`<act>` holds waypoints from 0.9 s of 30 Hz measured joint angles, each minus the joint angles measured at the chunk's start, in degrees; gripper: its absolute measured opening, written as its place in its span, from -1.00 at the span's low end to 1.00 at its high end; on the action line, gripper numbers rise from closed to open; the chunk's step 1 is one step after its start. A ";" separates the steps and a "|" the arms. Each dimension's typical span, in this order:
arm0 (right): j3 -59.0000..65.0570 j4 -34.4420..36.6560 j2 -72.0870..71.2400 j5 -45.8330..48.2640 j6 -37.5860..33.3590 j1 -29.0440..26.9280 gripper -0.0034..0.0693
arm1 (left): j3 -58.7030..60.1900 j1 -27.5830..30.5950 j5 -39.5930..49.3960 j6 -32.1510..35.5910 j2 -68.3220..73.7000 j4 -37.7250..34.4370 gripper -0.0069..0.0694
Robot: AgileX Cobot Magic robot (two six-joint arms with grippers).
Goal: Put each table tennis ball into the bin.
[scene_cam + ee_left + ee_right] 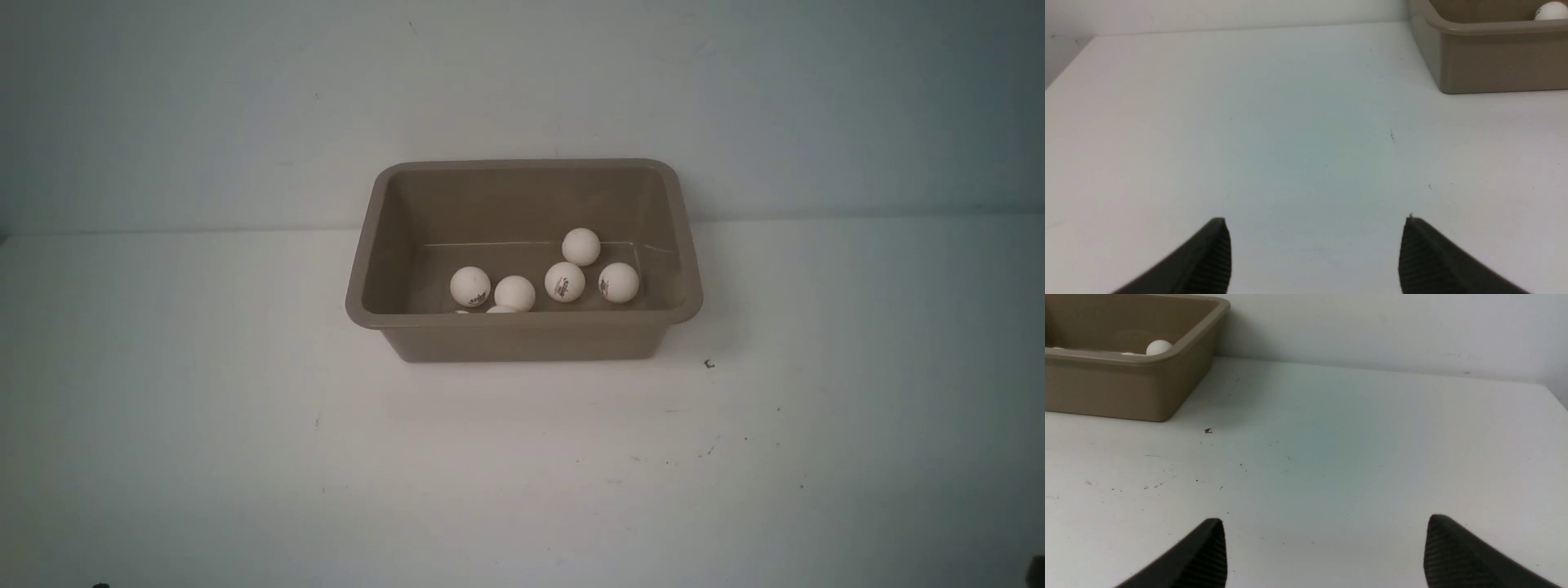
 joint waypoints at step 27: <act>0.00 0.00 0.00 0.00 -0.07 -3.70 0.72 | 0.00 0.00 0.00 0.00 0.00 0.00 0.49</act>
